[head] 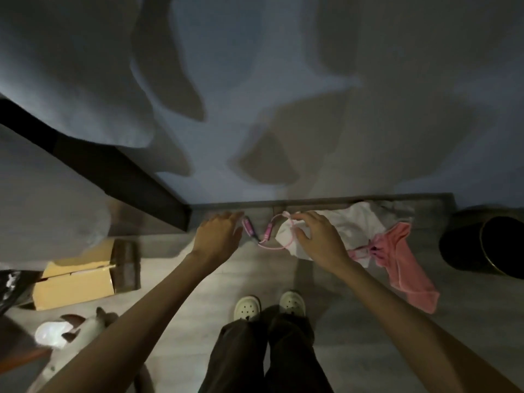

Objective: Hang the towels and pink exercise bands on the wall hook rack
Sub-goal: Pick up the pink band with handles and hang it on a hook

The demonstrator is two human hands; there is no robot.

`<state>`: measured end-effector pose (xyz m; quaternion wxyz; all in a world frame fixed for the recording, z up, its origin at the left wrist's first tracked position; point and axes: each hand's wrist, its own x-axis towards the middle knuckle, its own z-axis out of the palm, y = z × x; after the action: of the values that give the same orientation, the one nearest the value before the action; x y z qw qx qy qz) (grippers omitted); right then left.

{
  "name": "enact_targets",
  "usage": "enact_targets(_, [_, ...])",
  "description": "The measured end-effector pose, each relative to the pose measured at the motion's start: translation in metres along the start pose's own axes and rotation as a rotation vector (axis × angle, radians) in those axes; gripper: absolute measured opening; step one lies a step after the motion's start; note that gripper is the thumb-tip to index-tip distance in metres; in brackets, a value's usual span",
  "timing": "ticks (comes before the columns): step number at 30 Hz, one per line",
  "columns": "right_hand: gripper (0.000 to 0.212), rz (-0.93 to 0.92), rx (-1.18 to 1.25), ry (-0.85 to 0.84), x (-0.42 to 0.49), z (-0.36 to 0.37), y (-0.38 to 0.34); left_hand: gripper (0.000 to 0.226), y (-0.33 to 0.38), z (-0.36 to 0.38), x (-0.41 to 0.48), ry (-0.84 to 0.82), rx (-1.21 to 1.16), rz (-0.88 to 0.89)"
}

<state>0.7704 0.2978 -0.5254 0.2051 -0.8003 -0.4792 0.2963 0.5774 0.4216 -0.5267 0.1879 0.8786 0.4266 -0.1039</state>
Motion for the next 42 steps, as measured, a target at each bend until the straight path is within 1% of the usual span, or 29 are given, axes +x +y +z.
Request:
enact_targets(5, [0.024,-0.013,-0.012,-0.093,0.046,0.088,0.065,0.044,-0.032,0.119,0.043,-0.057,-0.042,-0.083])
enact_targets(10, [0.024,-0.023,-0.028,-0.168,0.100,0.196,0.147,0.043,-0.066,0.252,0.106,-0.049,-0.084,-0.149])
enact_targets(13, [0.025,-0.056,-0.112,-0.204,0.139,0.264,0.200,0.041,-0.087,0.331,0.149,-0.059,-0.109,-0.168])
enact_targets(18, [0.030,-0.119,-0.177,-0.196,0.209,0.367,0.280,0.037,-0.122,0.455,0.214,-0.019,-0.155,-0.205])
enact_targets(21, [0.036,-0.135,-0.204,-0.234,0.242,0.414,0.315,0.041,-0.143,0.505,0.246,0.032,-0.250,-0.284])
enact_targets(23, [0.041,-0.167,-0.267,-0.236,0.259,0.438,0.334,0.043,-0.153,0.525,0.264,0.063,-0.352,-0.353])
enact_targets(26, [0.048,-0.244,-0.412,-0.257,0.276,0.460,0.353,0.049,-0.159,0.547,0.286,0.102,-0.422,-0.368])
enact_targets(29, [0.043,-0.326,-0.566,-0.240,0.283,0.469,0.363,0.050,-0.163,0.564,0.297,0.123,-0.522,-0.374])
enact_targets(32, [0.040,-0.372,-0.636,-0.216,0.285,0.470,0.368,0.053,-0.161,0.567,0.301,0.156,-0.621,-0.380])
enact_targets(34, [0.038,-0.403,-0.674,-0.222,0.286,0.469,0.369,0.051,-0.158,0.564,0.299,0.169,-0.677,-0.389])
enact_targets(37, [0.036,-0.423,-0.702,-0.196,0.285,0.459,0.363,0.050,-0.154,0.550,0.293,0.207,-0.754,-0.331])
enact_targets(39, [0.033,-0.428,-0.669,-0.156,0.278,0.443,0.352,0.055,-0.151,0.531,0.287,0.247,-0.765,-0.303])
enact_targets(42, [0.031,-0.418,-0.571,-0.139,0.258,0.404,0.324,0.057,-0.135,0.482,0.272,0.277,-0.804,-0.287])
